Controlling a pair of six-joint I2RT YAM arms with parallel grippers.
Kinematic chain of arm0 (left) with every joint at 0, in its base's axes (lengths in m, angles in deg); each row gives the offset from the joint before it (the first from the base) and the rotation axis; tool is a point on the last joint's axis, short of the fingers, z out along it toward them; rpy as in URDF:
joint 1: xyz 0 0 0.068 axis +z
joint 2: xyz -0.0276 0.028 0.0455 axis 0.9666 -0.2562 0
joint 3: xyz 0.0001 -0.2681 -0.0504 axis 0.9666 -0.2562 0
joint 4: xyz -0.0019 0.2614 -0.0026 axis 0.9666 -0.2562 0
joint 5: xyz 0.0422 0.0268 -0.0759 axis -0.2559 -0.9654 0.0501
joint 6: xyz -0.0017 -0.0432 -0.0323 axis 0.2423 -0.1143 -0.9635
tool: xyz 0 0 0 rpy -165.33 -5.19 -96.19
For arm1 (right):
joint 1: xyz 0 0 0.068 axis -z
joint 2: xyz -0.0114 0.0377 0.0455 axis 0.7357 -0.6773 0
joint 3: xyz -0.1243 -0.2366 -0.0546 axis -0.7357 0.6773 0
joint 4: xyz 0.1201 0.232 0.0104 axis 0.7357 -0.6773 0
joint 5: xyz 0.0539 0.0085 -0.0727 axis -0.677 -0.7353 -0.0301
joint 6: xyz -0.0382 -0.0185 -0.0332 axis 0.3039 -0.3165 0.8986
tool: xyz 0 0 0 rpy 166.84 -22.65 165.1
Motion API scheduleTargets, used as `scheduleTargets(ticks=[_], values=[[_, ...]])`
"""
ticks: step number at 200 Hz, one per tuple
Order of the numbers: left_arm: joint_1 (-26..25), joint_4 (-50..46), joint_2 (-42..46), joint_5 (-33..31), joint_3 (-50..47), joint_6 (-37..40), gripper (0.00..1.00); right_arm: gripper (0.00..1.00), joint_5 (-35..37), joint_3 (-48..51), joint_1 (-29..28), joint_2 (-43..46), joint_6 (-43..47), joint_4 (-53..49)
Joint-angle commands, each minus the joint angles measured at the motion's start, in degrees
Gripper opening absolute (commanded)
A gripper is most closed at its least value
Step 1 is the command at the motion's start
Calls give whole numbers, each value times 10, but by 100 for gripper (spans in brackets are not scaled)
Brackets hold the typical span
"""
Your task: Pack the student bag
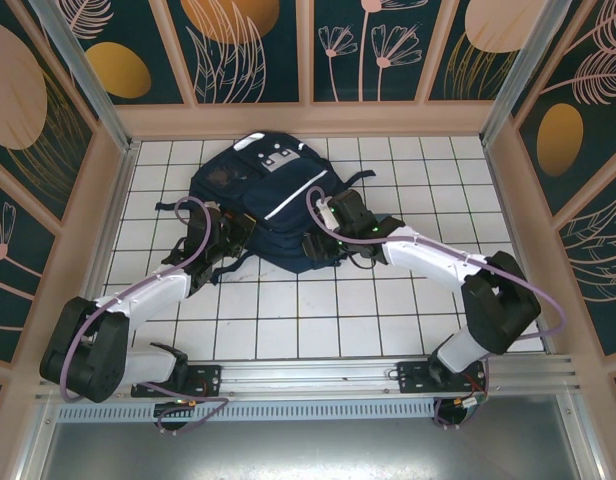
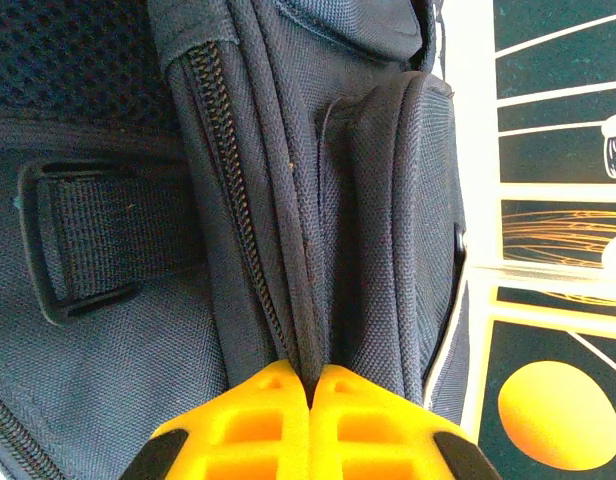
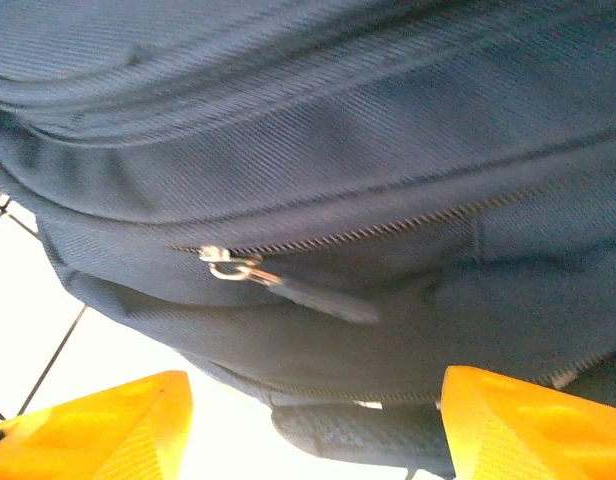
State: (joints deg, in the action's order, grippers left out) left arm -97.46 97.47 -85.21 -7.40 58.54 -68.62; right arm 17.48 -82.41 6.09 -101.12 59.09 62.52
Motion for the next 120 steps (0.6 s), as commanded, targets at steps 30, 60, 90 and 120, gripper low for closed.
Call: scheduleTargets(ticks=[30, 60, 90, 120], values=[[9, 10, 30, -11, 10, 18, 0, 60, -76, -42, 6, -52, 83, 67], [10, 6, 30, -12, 12, 19, 0, 53, -73, -49, 8, -66, 99, 67], [11, 6, 28, -13, 13, 19, 0, 32, -76, -47, 8, -64, 96, 64], [15, -1, 30, -16, 14, 24, 0, 9, -39, -35, 5, -56, 86, 54]])
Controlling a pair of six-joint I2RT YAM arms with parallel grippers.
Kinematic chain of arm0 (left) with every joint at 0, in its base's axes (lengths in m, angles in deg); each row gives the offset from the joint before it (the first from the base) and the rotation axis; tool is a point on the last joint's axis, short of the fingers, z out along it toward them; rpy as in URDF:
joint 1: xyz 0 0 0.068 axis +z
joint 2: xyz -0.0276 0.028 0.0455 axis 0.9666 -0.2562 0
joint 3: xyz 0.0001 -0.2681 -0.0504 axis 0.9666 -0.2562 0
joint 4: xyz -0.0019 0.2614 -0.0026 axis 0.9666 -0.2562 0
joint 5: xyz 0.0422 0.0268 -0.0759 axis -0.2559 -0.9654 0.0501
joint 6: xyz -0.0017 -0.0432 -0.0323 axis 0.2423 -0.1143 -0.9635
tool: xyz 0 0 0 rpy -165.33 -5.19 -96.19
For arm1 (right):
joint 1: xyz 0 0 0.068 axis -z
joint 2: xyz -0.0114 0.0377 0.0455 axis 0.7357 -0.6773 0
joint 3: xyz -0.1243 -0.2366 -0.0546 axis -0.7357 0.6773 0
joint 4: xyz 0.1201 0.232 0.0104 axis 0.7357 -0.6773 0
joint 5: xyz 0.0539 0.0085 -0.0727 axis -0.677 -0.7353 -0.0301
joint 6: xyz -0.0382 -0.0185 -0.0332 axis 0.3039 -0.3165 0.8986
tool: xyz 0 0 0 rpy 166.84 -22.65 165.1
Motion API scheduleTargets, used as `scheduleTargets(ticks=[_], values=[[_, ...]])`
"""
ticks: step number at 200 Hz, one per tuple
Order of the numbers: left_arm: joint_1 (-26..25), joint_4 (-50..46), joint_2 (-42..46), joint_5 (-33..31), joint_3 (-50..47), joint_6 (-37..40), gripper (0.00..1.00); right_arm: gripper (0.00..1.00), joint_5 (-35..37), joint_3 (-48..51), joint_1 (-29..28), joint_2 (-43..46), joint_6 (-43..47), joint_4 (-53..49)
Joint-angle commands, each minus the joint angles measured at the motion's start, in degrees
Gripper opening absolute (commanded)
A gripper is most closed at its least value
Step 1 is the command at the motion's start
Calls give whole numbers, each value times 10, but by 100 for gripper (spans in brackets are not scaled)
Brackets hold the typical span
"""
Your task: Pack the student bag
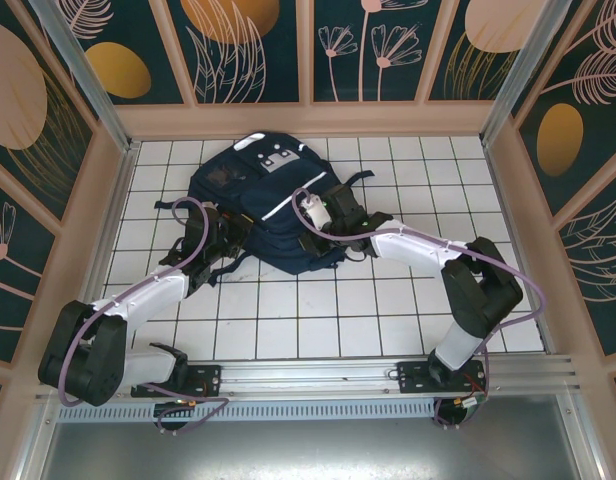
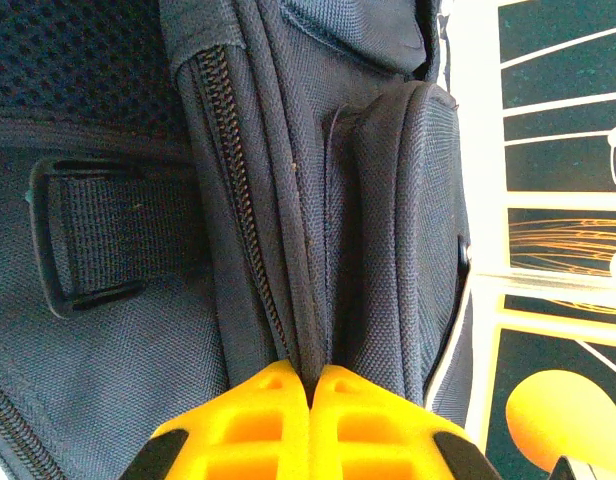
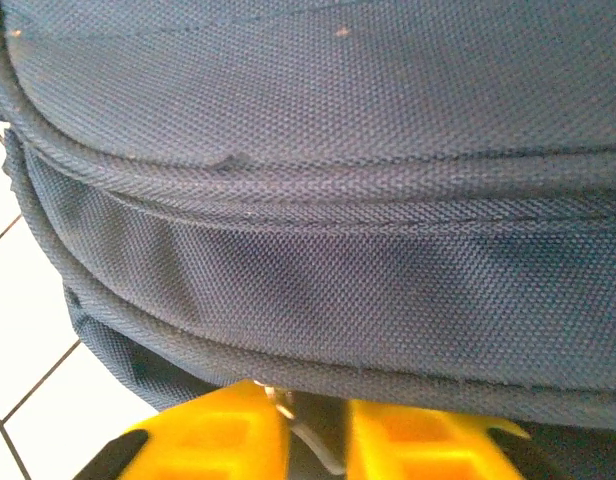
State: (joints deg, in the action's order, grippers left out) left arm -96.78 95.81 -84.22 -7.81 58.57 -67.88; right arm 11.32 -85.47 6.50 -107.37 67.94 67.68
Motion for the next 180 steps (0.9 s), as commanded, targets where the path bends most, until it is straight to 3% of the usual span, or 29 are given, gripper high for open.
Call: scheduleTargets(ticks=[1, 14, 48, 88, 116, 169, 180], values=[[9, 15, 20, -13, 14, 16, 0, 8, 25, -4, 1, 7, -2, 2], [13, 5, 24, -18, 13, 19, 0, 0, 63, 6, 1, 16, -9, 0], [33, -17, 46, -33, -6, 29, 0, 0, 196, 15, 21, 39, -53, -14], [58, -26, 60, -26, -21, 41, 0, 0, 257, 2, 54, 50, -103, -10], [72, -38, 45, -16, 0, 71, 0, 0, 200, -16, 39, 46, -111, -25], [96, -81, -32, 9, 90, 151, 0, 0, 89, 11, -60, 100, -122, -26], [97, -87, -40, 4, 99, 159, 5, 0, 65, 22, -78, 118, -129, -14]])
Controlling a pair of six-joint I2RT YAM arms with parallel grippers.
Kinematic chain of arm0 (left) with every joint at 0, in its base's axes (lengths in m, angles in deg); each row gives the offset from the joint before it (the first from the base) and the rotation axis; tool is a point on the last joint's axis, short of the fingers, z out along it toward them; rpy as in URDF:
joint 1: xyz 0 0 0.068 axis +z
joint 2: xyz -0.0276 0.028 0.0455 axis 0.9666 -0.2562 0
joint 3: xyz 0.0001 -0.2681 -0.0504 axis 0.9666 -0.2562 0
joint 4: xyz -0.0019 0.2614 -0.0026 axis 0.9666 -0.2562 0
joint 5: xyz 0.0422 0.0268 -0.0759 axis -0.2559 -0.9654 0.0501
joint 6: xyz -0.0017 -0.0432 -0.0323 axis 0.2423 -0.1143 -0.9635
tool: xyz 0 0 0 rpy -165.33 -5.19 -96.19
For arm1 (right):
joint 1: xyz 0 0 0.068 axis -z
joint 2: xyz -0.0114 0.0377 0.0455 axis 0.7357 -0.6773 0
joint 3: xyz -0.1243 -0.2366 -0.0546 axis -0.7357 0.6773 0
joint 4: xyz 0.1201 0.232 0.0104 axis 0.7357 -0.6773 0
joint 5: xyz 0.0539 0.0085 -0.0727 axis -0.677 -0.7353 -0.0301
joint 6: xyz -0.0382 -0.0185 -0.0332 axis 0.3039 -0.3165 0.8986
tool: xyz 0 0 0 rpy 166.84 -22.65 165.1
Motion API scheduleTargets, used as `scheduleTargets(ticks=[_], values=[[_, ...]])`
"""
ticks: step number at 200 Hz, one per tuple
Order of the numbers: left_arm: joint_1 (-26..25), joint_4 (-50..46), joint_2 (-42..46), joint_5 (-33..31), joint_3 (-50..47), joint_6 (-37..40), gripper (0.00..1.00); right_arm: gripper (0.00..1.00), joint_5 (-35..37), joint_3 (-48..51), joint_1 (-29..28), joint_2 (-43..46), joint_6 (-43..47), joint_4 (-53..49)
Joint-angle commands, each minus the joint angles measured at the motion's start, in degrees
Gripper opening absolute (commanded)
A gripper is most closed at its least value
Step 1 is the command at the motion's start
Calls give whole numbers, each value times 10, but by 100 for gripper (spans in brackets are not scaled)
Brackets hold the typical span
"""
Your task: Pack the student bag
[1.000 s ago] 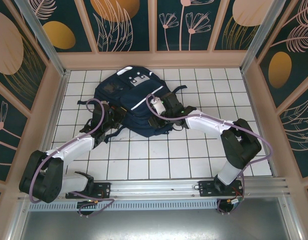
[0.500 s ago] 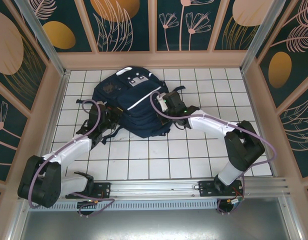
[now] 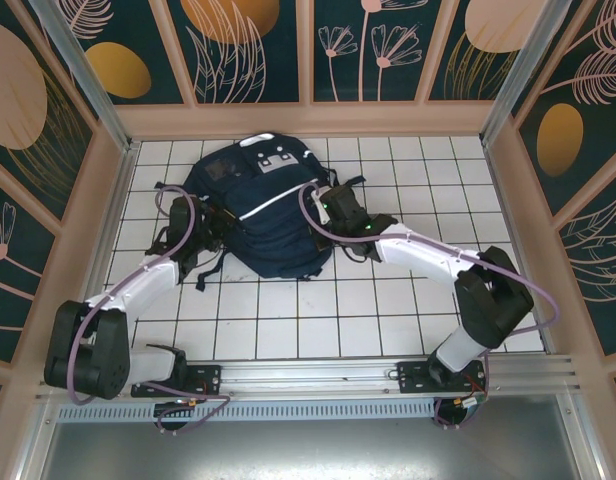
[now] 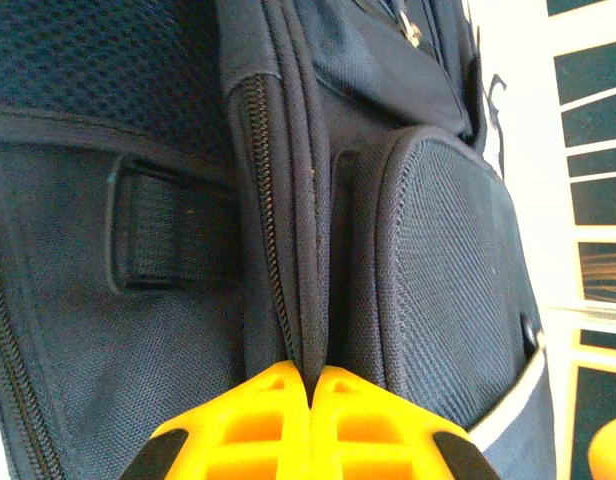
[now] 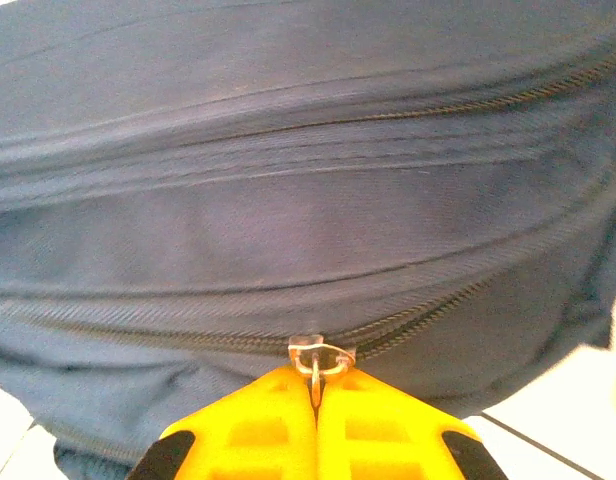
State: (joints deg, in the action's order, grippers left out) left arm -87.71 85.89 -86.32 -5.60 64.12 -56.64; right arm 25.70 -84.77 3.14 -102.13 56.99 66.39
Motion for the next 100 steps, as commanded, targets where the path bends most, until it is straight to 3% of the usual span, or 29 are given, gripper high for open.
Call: scheduleTargets(ticks=[1, 25, 52, 76, 100], values=[[7, 12, -20, -19, 44, 47, 6, 0, -82, 17, -45, 67, -20, 1], [8, -5, -23, -33, 51, 52, 22, 0, -110, 38, -71, 83, -56, 36], [7, -64, 8, -93, 39, 62, 52, 0, -85, 35, -80, 54, -103, 65], [7, -111, 78, -165, -15, 51, 61, 0, -72, 14, -80, 18, -127, 84], [7, -111, 141, -119, -67, 29, 62, 0, -76, -11, -81, -9, -134, 95]])
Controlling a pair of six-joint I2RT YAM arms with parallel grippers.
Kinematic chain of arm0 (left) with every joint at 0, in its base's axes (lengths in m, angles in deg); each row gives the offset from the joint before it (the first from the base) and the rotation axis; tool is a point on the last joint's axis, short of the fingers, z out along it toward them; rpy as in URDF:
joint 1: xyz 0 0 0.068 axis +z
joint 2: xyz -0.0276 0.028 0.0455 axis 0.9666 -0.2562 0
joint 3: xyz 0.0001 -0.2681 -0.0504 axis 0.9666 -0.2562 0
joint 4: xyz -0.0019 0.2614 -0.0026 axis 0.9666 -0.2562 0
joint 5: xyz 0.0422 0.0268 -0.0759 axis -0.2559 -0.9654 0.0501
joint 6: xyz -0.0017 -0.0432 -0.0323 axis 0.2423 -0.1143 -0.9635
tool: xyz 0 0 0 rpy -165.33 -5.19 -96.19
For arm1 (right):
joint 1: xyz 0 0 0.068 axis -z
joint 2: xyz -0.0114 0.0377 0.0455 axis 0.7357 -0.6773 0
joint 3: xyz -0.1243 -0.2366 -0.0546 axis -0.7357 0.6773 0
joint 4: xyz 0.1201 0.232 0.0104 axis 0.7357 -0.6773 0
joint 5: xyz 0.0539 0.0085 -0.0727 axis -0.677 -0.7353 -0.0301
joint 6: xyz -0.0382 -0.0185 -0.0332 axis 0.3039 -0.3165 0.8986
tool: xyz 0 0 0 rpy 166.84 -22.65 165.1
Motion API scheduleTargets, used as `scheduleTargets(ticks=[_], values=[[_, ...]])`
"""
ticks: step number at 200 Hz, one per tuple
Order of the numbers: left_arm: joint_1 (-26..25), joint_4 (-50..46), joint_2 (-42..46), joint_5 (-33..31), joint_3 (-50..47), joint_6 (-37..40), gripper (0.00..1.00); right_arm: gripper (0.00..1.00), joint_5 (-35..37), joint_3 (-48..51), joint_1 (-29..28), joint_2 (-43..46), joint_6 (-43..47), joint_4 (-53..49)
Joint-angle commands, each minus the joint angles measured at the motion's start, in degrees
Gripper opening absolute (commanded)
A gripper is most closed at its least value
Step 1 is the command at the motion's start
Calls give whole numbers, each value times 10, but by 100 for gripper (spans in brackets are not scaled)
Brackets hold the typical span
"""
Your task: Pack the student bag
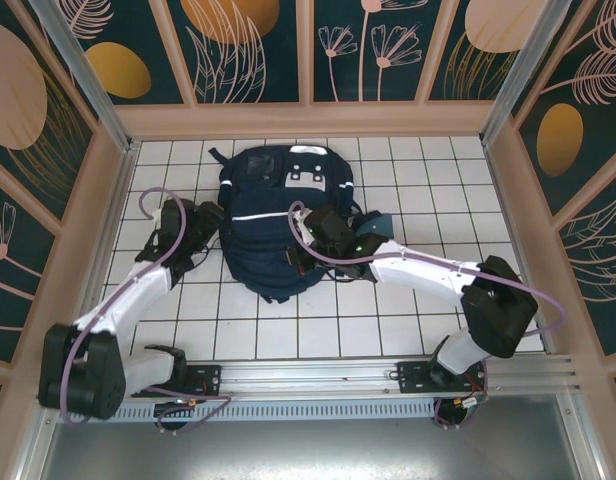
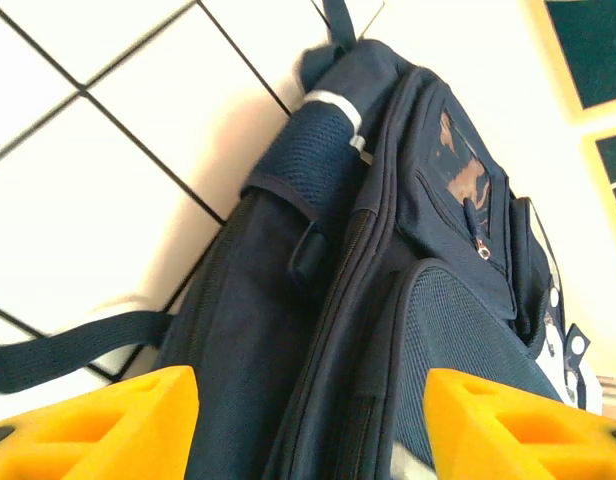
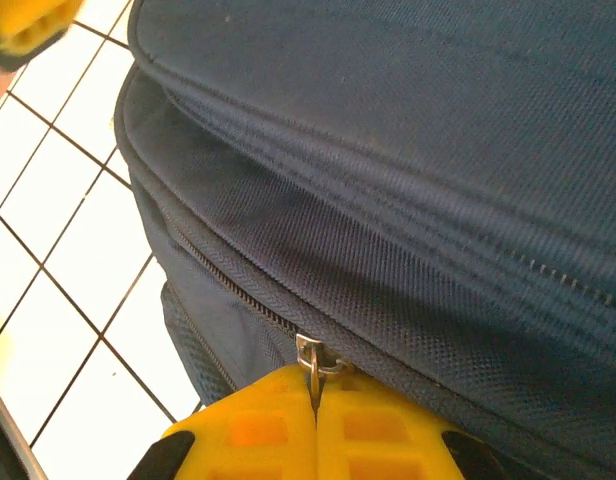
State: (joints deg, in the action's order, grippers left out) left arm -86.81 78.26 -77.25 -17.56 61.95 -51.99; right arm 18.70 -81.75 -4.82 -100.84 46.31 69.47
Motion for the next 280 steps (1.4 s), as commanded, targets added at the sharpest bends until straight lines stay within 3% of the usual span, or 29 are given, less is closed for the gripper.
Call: scheduleTargets(ticks=[1, 45, 63, 86, 159, 177, 202, 225, 253, 280], values=[[-2, -33, 52, 5, -47, -19, 62, 0, -6, -43, -1, -23, -27, 64], [-3, 124, 110, 197, -149, -138, 60, 0, -19, -59, -7, -35, -24, 64], [-10, 162, 109, 224, -163, -170, 58, 0, -22, -57, -8, -36, -28, 64], [-17, 184, 106, 221, -167, -195, 56, 0, -23, -56, -11, -36, -32, 65], [-46, 266, 44, 213, -168, -245, 32, 0, -23, -58, -17, -35, -30, 56], [-48, 207, 62, 180, -153, -225, 33, 0, -19, -58, -20, -35, -30, 54], [-48, 86, 98, 119, -131, -187, 50, 0, -5, -58, -22, -36, -31, 49], [-51, 19, 107, 113, -98, -152, 51, 0, -1, -59, -23, -37, -32, 49], [-71, 28, 105, 135, -83, -161, 48, 0, -3, -61, -25, -39, -32, 52], [-101, 85, 101, 138, -108, -217, 44, 0, 0, -64, -26, -37, -35, 53]])
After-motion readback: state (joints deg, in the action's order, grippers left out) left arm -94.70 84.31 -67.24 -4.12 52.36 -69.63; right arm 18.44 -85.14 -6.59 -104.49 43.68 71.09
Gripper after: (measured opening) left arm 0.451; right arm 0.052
